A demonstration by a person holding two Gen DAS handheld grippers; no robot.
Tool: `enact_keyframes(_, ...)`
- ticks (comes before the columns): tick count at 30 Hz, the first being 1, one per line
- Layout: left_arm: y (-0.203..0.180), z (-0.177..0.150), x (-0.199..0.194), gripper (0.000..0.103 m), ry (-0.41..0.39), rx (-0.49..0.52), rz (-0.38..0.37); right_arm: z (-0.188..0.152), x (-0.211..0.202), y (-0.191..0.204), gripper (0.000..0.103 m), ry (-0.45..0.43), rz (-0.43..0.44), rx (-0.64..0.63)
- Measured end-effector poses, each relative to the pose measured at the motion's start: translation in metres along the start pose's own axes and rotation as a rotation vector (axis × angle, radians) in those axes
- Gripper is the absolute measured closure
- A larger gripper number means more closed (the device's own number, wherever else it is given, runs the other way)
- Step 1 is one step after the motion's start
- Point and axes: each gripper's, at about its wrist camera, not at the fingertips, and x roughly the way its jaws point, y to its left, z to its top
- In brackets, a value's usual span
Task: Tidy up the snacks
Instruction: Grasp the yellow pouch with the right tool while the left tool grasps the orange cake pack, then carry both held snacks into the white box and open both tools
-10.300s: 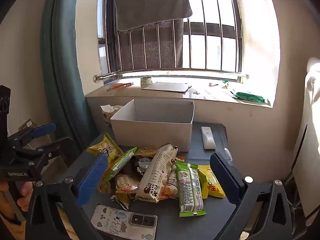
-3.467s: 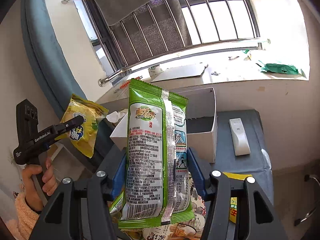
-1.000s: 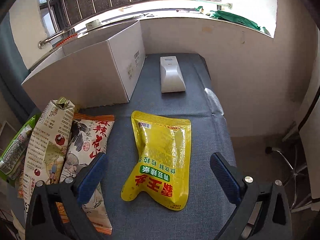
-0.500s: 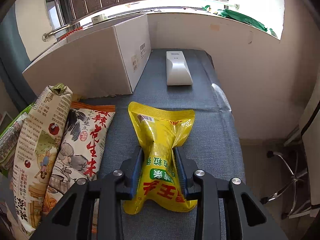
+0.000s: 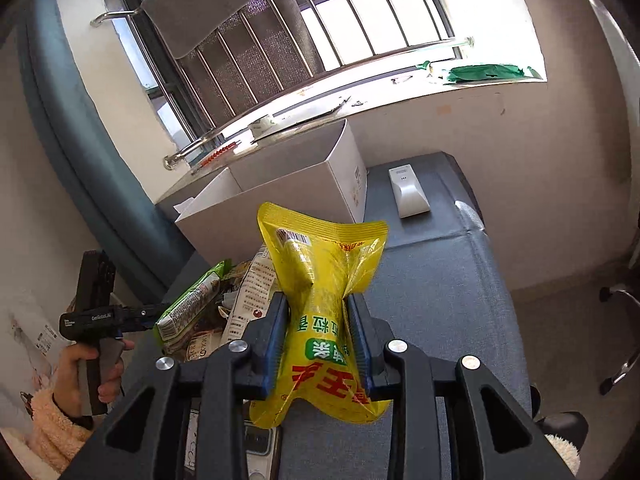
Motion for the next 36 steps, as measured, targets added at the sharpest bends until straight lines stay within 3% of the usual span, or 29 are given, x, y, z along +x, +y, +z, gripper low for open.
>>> enact_keyframes(3,0.009,-0.002,0.014,0.004,0.019,-0.028,-0.036,-0.004,-0.003,0.005,0.070,-0.006,0.013,0.009)
enact_keyframes(4,0.008,-0.002,0.014,0.011,0.014,-0.025,-0.032,-0.005,-0.004,0.006,0.070,-0.007,0.018,0.014)
enact_keyframes(6,0.005,-0.003,0.011,0.036,0.001,-0.010,-0.011,-0.006,-0.003,0.005,0.070,-0.005,0.032,0.015)
enact_keyframes(8,0.007,-0.005,0.008,0.046,-0.007,-0.012,-0.023,-0.007,-0.002,0.009,0.070,-0.003,0.030,-0.001)
enact_keyframes(12,0.006,-0.010,-0.003,0.054,-0.049,-0.002,-0.028,-0.005,0.001,0.017,0.070,0.000,0.038,-0.021)
enact_keyframes(15,-0.003,-0.010,-0.030,0.087,-0.145,0.040,-0.014,-0.002,0.002,0.025,0.070,-0.008,0.054,-0.035)
enact_keyframes(16,-0.008,-0.009,-0.040,0.087,-0.172,0.055,0.004,0.000,0.003,0.028,0.070,-0.008,0.056,-0.041)
enact_keyframes(18,-0.016,-0.004,-0.049,0.100,-0.168,0.087,0.030,0.005,0.007,0.036,0.070,-0.009,0.063,-0.065)
enact_keyframes(22,0.000,0.007,-0.045,0.100,-0.125,0.067,0.036,0.012,0.018,0.047,0.070,-0.004,0.082,-0.084)
enact_keyframes(23,0.004,0.010,-0.047,0.095,-0.129,0.065,0.056,0.013,0.019,0.050,0.070,-0.004,0.082,-0.088)
enact_keyframes(25,0.012,0.013,-0.048,0.083,-0.133,0.050,0.132,0.013,0.023,0.056,0.070,0.006,0.085,-0.110)
enact_keyframes(27,0.016,0.013,-0.039,0.049,-0.093,0.080,0.178,0.012,0.025,0.058,0.070,0.013,0.084,-0.121)
enact_keyframes(29,0.015,0.011,-0.027,0.039,-0.072,0.122,0.204,0.011,0.027,0.058,0.070,0.018,0.088,-0.116)
enact_keyframes(34,0.026,0.008,-0.012,0.040,-0.042,0.089,0.181,0.008,0.031,0.055,0.070,0.038,0.085,-0.106)
enact_keyframes(35,0.027,0.008,-0.011,0.046,-0.043,0.095,0.185,0.008,0.032,0.055,0.070,0.039,0.085,-0.106)
enact_keyframes(36,0.027,0.008,-0.011,0.060,-0.038,0.099,0.178,0.008,0.032,0.054,0.070,0.040,0.082,-0.107)
